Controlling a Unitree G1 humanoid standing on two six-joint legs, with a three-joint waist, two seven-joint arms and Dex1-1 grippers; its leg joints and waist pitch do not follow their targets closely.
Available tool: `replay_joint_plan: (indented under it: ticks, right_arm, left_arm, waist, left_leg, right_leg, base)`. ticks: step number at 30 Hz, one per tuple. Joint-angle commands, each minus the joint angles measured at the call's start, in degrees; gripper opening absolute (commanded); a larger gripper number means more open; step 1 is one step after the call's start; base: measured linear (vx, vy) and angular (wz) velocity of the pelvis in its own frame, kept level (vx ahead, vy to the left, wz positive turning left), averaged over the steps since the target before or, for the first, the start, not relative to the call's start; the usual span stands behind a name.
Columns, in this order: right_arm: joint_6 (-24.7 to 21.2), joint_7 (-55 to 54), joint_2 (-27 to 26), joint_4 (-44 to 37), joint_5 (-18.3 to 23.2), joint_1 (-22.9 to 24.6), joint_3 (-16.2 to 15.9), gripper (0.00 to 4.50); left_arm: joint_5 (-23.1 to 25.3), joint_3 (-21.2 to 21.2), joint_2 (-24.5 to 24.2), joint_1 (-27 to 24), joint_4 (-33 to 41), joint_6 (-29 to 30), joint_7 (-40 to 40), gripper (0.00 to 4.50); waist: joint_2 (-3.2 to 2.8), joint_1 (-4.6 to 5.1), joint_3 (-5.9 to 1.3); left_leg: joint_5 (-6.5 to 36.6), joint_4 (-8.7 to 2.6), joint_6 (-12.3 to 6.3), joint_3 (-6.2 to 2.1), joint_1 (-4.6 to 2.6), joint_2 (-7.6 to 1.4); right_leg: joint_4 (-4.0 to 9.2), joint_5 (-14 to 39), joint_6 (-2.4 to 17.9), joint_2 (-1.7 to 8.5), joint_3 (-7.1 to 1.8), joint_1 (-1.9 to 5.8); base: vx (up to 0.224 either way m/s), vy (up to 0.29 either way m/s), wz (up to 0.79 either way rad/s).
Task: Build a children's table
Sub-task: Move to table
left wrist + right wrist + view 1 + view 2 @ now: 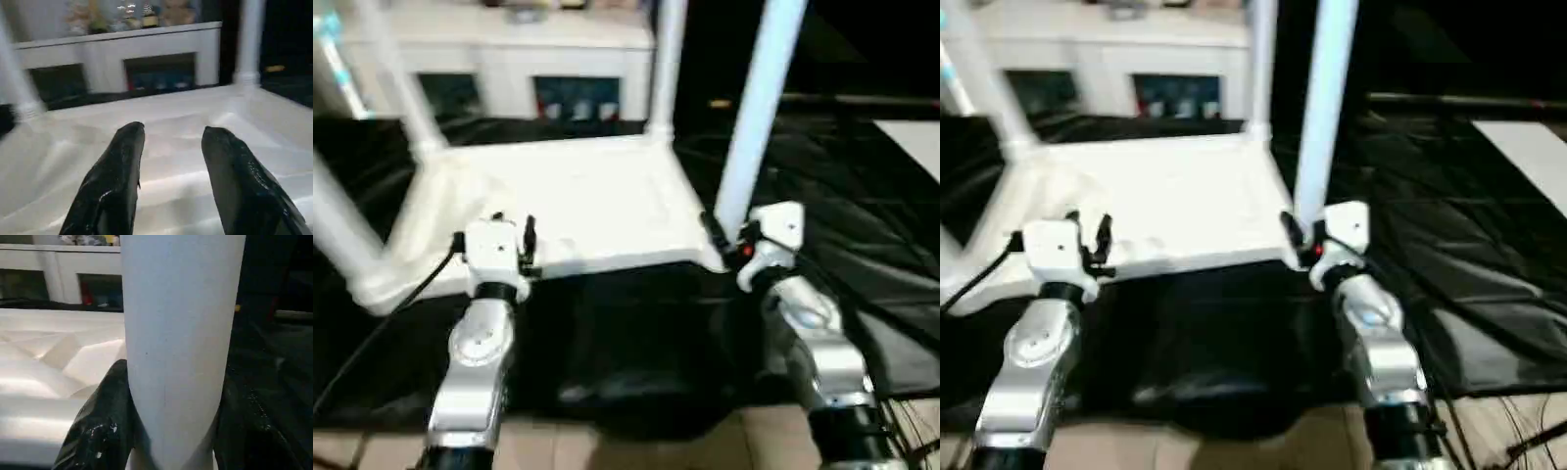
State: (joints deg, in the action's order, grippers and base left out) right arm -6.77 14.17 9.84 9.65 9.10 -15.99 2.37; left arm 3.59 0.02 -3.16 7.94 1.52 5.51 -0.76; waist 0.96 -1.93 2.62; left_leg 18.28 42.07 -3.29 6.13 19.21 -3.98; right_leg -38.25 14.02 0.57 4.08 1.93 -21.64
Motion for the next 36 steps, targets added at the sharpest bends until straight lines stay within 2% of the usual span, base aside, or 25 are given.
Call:
replay_joint_plan:
  ticks: [1,2,3,4,5,6,7,8,9,10,11,12,13,14,15,16,17,18,20,22,24,26,27,31,36]
  right_arm:
    - [0.50,0.25,-0.64,-1.50,0.31,-1.04,-0.76,1.85]
    - [0.43,0.25,-0.64,-1.94,0.31,-0.76,-1.03,1.85]
    - [0.38,0.29,-0.63,-2.18,0.36,-0.60,-1.18,1.85]
    - [0.28,0.51,-0.67,-2.29,0.42,-0.57,-1.15,1.85]
    - [0.28,0.52,-0.67,-2.29,0.42,-0.57,-1.15,1.85]
    - [0.20,0.76,-0.71,-2.35,0.51,-0.59,-1.13,1.85]
    - [0.32,1.41,-0.62,-2.30,0.83,-0.92,-1.00,1.85]
    - [0.43,1.73,-0.58,-2.24,0.99,-1.10,-0.94,1.85]
    - [0.00,3.05,-0.60,-2.23,2.25,-1.89,-0.60,1.85]
    - [0.00,3.05,-0.60,-2.23,2.25,-1.89,-0.60,1.85]
    - [-1.00,6.23,-0.58,-2.61,5.08,-3.58,-0.22,1.85]
    - [-1.41,6.85,-0.66,-2.71,5.83,-3.86,-0.09,1.85]
    - [-2.65,8.62,-0.90,-3.03,8.04,-4.60,0.29,1.85]
    - [-2.87,8.91,-0.87,-3.08,8.32,-4.68,0.30,1.85]
    - [-8.03,15.63,0.00,-4.34,14.59,-6.16,0.59,1.85]
    - [-10.77,21.94,1.49,-5.28,18.50,-7.14,0.13,1.85]
    - [-10.99,22.48,1.62,-5.36,18.81,-7.22,0.08,1.85]
    - [-14.33,25.50,2.60,-5.53,21.48,-7.82,0.16,1.85]
    - [-18.53,31.20,4.90,-4.82,24.57,-9.13,-0.07,1.85]
    - [-22.86,35.05,6.44,-3.78,27.91,-10.32,0.38,1.85]
    - [-24.25,37.15,7.28,-3.43,28.90,-10.78,0.25,1.85]
    - [-28.69,41.68,9.24,-3.28,32.15,-11.61,0.14,1.85]
    - [-29.55,42.37,9.55,-3.30,32.80,-11.79,0.18,1.85]
    - [-34.93,47.56,12.34,-3.64,35.96,-13.23,-0.70,1.85]
    - [-37.00,50.71,14.30,-5.40,36.45,-13.27,-2.71,1.85]
  left_arm:
    - [-0.28,1.38,-0.91,-0.01,0.70,0.26,0.56,2.22]
    - [-0.81,1.29,-0.89,-0.04,0.27,0.04,1.52,2.22]
    - [-1.15,1.09,-0.98,-0.13,0.06,0.01,2.26,2.22]
    - [-1.52,0.79,-1.18,-0.24,-0.07,-0.02,2.93,2.22]
    - [-1.53,0.77,-1.19,-0.24,-0.07,-0.02,2.96,2.22]
    - [-1.82,0.57,-1.39,-0.34,-0.13,-0.03,3.49,2.22]
    - [-2.03,0.30,-1.77,-0.39,-0.24,0.07,4.37,2.22]
    - [-2.10,0.19,-1.95,-0.42,-0.32,0.09,4.77,2.22]
    - [-2.65,0.02,-2.38,-0.25,-0.46,0.37,5.75,2.22]
    - [-2.65,0.02,-2.38,-0.25,-0.46,0.37,5.75,2.22]
    - [-5.12,-0.13,-2.74,0.51,0.07,1.82,8.59,2.22]
    - [-5.49,-0.22,-2.82,0.68,0.15,2.14,9.12,2.22]
    - [-6.51,-0.48,-3.07,1.19,0.39,3.06,10.71,2.22]
    - [-6.66,-0.47,-3.09,1.28,0.41,3.11,10.87,2.22]
    - [-10.43,0.03,-3.21,2.97,0.97,3.96,14.28,2.50]
    - [-16.45,0.99,-2.89,4.20,2.45,5.65,18.52,2.50]
    - [-16.99,1.07,-2.86,4.30,2.58,5.80,18.89,2.57]
    - [-21.62,1.15,-2.78,4.99,4.66,8.43,22.04,2.60]
    - [-28.46,1.20,-2.86,6.94,7.95,14.51,25.74,2.83]
    - [-33.04,1.29,-3.12,8.69,9.58,19.49,27.79,3.03]
    - [-34.52,1.37,-3.10,9.96,9.70,21.23,28.34,3.13]
    - [-38.41,3.08,-1.48,14.23,8.41,24.62,27.76,3.32]
    - [-39.51,3.53,-1.08,15.21,8.13,25.21,27.66,3.38]
    - [-49.13,6.26,0.08,21.89,5.67,30.99,27.54,3.77]
    - [-49.84,4.89,-1.81,23.94,4.98,35.80,29.97,4.12]
  waist:
    - [0.84,-2.05,-2.92]
    - [-0.06,-2.15,-2.68]
    - [-1.52,-1.99,-2.25]
    - [-2.35,-1.92,-2.40]
    - [-4.53,0.14,-2.10]
    - [-5.24,1.52,-2.92]
    - [-5.09,2.43,-3.45]
    - [-4.73,2.67,-3.50]
    - [-3.83,2.58,-3.40]
    - [-3.44,2.40,-3.28]
    - [-1.52,2.43,-3.49]
    - [1.31,0.50,-4.03]
    - [2.05,-0.56,-4.65]
    - [1.25,-1.61,-4.84]
    - [1.57,-1.46,-4.65]
    - [0.05,-1.63,-4.45]
    - [-1.18,-1.39,-4.87]
    - [-1.47,-1.18,-4.70]
    - [-1.23,-1.18,-3.95]
    - [-1.12,-1.85,-3.23]
    - [-1.03,-2.62,-2.66]
    - [-0.86,-3.08,-2.23]
    - [-0.78,-3.30,-2.24]
    - [0.09,-3.61,-2.33]
    - [0.43,-3.51,-2.70]
  left_leg:
    - [-3.39,0.06,0.44,-1.61,5.21,-2.14]
    - [-6.12,-1.41,1.13,-1.57,4.77,-2.86]
    - [-7.72,-5.37,0.37,-1.39,4.47,-4.65]
    - [-7.29,-7.60,0.26,-0.83,3.25,-5.52]
    - [5.64,-12.01,0.16,-3.71,0.34,-9.21]
    - [9.61,-12.82,-1.32,-6.07,-3.12,-11.14]
    - [14.93,-13.56,-7.56,-8.95,-6.95,-13.38]
    - [12.00,-13.18,-11.13,-9.12,-7.16,-13.24]
    - [5.77,-12.32,-17.06,-8.27,-7.51,-12.81]
    - [3.82,-12.13,-18.59,-7.50,-7.19,-12.18]
    - [-0.16,-10.53,-18.23,-4.80,-5.49,-9.02]
    - [-2.60,-4.96,-13.53,0.12,2.00,-1.63]
    - [-3.29,-2.50,-10.96,0.07,4.94,-0.95]
    - [-10.79,-3.10,-3.81,-1.50,5.80,-2.87]
    - [-14.58,-4.38,-1.03,-1.31,6.06,-2.84]
    - [-20.06,-7.17,1.80,-1.17,5.43,-3.41]
    - [-22.20,-7.52,1.01,-1.46,4.15,-5.15]
    - [-21.46,-7.63,0.76,-1.73,3.97,-6.01]
    - [-12.69,-8.38,0.58,-1.85,2.26,-8.27]
    - [-5.24,-9.03,0.37,-1.06,1.87,-8.53]
    - [1.66,-9.71,1.64,0.17,1.12,-9.21]
    - [7.36,-10.35,5.13,1.24,0.64,-9.21]
    - [8.26,-10.50,6.44,1.44,0.33,-9.41]
    - [6.19,-10.51,7.07,2.01,0.78,-9.10]
    - [1.52,-10.91,5.97,2.06,1.65,-9.25]
  right_leg:
    - [9.29,25.33,8.38,9.04,-7.31,8.14]
    - [10.09,25.09,12.16,8.08,-5.51,7.67]
    - [10.39,26.07,13.06,6.13,-2.72,7.15]
    - [10.46,26.07,12.29,4.73,-1.08,6.81]
    - [6.77,21.11,8.46,0.07,1.93,4.43]
    - [3.25,16.38,7.99,-0.99,2.47,2.03]
    - [-1.76,6.98,4.03,-0.11,1.79,-1.37]
    - [-2.36,5.30,2.12,0.13,1.66,-2.25]
    - [-2.82,2.96,-1.07,1.01,1.09,-3.96]
    - [-2.51,1.76,-1.49,1.39,0.69,-4.14]
    - [1.59,-3.67,0.13,2.95,-0.89,-2.73]
    - [5.52,-12.02,5.15,6.21,-5.90,4.78]
    - [5.86,-18.18,7.70,9.18,-8.56,8.45]
    - [3.15,-36.39,8.54,9.67,-6.98,8.56]
    - [1.85,-47.21,7.93,7.87,-5.37,8.25]
    - [0.27,-57.59,6.72,4.67,-2.36,6.79]
    - [-0.01,-55.74,6.14,3.13,-1.36,5.06]
    - [0.13,-51.35,6.64,2.92,-1.14,4.68]
    - [2.14,-27.72,13.19,3.75,-1.35,3.35]
    - [3.31,-13.44,17.64,4.38,-1.65,3.24]
    - [4.49,-1.96,18.20,4.63,-1.61,2.73]
    - [5.65,9.28,15.17,4.68,-1.71,2.63]
    - [6.16,11.76,13.91,4.94,-1.93,2.21]
    - [6.24,14.20,11.60,4.95,-1.81,2.25]
    - [6.24,11.19,9.87,5.06,-1.60,2.65]
  base:
    - [0.189,-0.096,-0.05]
    - [0.114,-0.054,-0.03]
    - [0.112,0.012,-0.01]
    - [0.121,0.084,-0.03]
    - [0.121,0.084,-0.03]
    - [0.151,0.106,0.00]
    - [0.085,0.048,0.01]
    - [0.158,0.074,0.03]
    - [0.138,0.035,0.05]
    - [0.186,0.013,0.07]
    - [0.113,-0.013,0.05]
    - [0.094,-0.080,0.10]
    - [0.102,-0.094,0.09]
    - [0.102,-0.094,0.09]
    - [0.076,-0.079,-0.07]
    - [-0.009,-0.065,-0.05]
    - [-0.009,-0.065,-0.05]
    - [0.000,0.000,0.00]
    - [0.000,0.000,0.00]
    - [-0.028,0.009,0.05]
    - [-0.059,0.019,0.11]
    - [-0.064,0.025,0.06]
    - [-0.066,0.014,0.09]
    - [-0.031,0.010,0.02]
    - [0.000,0.000,0.00]
